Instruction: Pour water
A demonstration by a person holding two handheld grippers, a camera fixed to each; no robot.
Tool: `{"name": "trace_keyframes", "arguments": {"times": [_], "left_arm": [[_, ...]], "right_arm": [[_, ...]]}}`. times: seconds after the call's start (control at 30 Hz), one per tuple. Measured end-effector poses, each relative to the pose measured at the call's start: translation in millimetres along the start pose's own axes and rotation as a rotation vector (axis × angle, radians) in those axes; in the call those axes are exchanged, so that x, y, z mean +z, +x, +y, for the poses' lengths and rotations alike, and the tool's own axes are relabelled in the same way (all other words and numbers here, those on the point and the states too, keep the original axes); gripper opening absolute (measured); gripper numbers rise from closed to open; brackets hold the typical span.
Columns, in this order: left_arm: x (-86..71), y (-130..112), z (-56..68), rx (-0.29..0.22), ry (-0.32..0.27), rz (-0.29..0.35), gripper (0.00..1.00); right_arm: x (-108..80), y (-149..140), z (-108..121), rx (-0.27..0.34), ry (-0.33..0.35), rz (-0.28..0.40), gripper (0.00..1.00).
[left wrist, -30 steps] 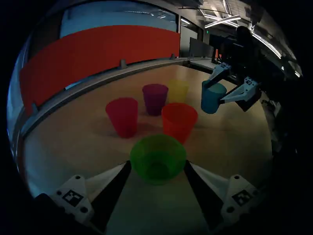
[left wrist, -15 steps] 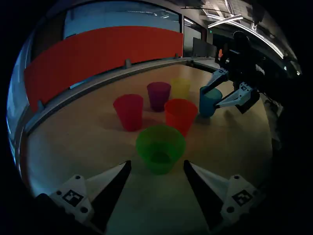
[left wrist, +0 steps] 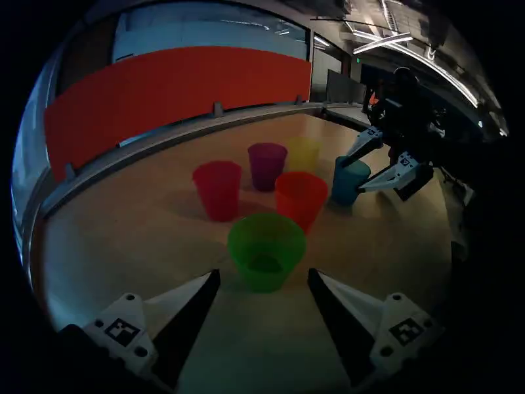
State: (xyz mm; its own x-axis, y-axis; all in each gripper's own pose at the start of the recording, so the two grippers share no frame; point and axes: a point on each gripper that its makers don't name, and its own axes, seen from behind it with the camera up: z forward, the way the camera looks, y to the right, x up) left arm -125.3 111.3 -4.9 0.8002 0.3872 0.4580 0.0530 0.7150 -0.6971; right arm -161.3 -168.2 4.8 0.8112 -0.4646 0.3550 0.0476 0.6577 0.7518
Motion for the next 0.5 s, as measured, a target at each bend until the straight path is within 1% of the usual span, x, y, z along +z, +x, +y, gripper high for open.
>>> {"name": "trace_keyframes", "arguments": {"times": [0.03,0.07,0.3,0.5], "left_arm": [[0.2,0.3,0.4,-0.003,-0.002,0.001,1.00],[0.3,0.5,0.8,-0.005,-0.004,0.002,1.00],[-0.8,0.5,-0.8,-0.007,0.005,0.003,1.00],[-7.6,2.2,-6.3,-0.020,0.035,0.021,1.00]], "right_arm": [[-0.3,-0.2,-0.5,0.002,0.001,0.000,0.99],[-0.5,-0.3,-0.9,0.004,0.002,0.000,1.00],[-5.5,-3.9,0.5,0.016,-0.005,-0.003,1.00],[-17.8,-8.0,3.3,0.029,-0.028,0.008,1.00]]}}
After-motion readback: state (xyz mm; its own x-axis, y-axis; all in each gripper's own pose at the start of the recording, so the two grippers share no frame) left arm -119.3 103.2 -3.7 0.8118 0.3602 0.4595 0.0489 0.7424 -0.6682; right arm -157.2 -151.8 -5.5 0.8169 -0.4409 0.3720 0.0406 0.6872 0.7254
